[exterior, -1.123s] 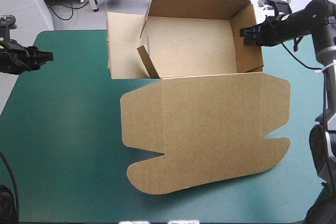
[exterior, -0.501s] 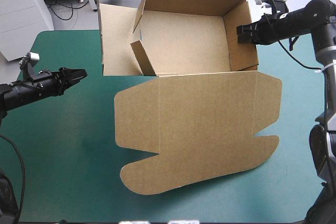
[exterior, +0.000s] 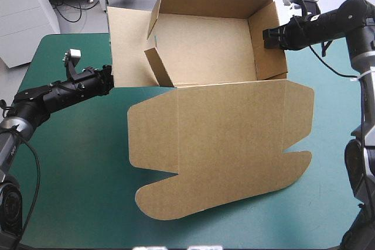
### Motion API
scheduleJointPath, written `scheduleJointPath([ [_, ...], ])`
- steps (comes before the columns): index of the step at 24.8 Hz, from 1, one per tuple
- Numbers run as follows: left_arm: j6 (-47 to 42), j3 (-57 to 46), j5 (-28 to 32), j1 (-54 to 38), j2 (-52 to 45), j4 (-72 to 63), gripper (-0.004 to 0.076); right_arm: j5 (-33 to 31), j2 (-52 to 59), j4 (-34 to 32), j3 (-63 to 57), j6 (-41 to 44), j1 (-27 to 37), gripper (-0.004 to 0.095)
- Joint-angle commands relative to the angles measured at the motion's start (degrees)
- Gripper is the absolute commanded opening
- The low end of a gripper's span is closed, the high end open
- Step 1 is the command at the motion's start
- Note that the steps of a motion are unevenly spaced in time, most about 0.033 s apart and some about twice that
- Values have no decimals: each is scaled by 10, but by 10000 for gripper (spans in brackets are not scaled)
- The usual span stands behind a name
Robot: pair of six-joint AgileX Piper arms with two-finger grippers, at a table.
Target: Fold the box
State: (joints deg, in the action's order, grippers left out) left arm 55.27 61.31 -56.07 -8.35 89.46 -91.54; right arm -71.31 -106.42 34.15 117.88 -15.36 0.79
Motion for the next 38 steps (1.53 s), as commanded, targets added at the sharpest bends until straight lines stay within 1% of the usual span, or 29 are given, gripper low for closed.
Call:
scheduleJointPath([
  [1,21,16,-23,14,-22,-91,361,0,37,28,18,3,1,-21],
  [7,25,53,-59,50,-22,-110,364,0,37,14,18,4,1,-21],
  [9,1,82,-79,53,-22,-110,387,2,37,-1,18,4,1,-21],
  [10,-13,102,-88,53,-22,-110,414,2,37,-7,18,6,1,-21],
  [13,-29,125,-90,54,-22,-110,445,3,37,-8,18,6,1,-21],
  [21,-38,167,-88,96,-22,-110,444,3,37,-8,18,8,1,-21],
  [26,-40,194,-84,104,-22,-109,444,3,37,-8,18,8,1,-21],
  [33,-45,199,-101,104,-22,-110,444,3,37,-8,18,8,1,-21],
  [38,-45,199,-100,118,-23,-110,444,3,37,-8,18,11,1,-21],
])
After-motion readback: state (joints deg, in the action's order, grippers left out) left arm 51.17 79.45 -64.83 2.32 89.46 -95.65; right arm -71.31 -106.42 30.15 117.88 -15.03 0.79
